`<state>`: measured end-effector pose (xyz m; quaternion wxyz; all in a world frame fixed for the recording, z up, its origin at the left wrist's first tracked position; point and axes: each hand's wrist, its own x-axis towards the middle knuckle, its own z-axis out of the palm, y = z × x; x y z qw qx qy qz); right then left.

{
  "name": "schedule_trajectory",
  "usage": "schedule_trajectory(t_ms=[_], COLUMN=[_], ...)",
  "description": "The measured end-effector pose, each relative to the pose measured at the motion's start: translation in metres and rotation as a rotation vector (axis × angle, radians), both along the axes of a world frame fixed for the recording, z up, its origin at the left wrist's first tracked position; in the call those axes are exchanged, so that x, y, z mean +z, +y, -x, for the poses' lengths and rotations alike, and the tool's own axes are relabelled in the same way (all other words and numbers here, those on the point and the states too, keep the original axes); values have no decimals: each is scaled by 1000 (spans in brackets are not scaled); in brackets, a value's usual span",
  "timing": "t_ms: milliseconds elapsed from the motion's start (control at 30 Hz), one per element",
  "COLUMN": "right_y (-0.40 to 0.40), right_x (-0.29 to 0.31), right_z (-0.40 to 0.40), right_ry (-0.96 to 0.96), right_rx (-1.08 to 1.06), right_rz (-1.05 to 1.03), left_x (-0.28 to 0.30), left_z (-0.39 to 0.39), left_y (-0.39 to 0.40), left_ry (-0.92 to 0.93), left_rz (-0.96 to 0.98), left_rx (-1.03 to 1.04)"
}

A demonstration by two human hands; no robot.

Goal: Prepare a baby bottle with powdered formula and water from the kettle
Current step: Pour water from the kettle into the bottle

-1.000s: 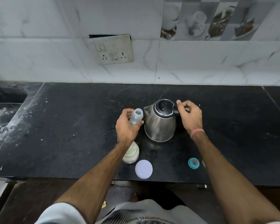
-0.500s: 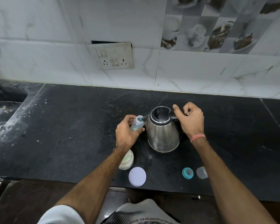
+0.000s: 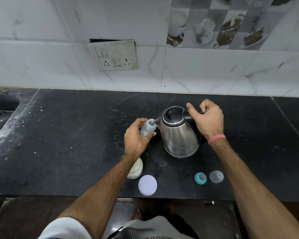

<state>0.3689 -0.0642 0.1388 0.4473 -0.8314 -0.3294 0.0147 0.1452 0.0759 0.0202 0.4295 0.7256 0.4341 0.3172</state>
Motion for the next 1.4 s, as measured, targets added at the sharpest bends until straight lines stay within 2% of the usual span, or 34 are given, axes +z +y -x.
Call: schedule_trajectory(t_ms=[500,1400], right_y=[10,17], right_x=[21,38], right_z=[11,26], right_ry=[-69,-216], right_rx=[-35,8], right_rz=[106,272], left_x=[-1,-12], left_z=[7,12], left_y=[10,23], left_ry=[-8,86], left_rz=[-20,-39], left_rx=[-51,-140])
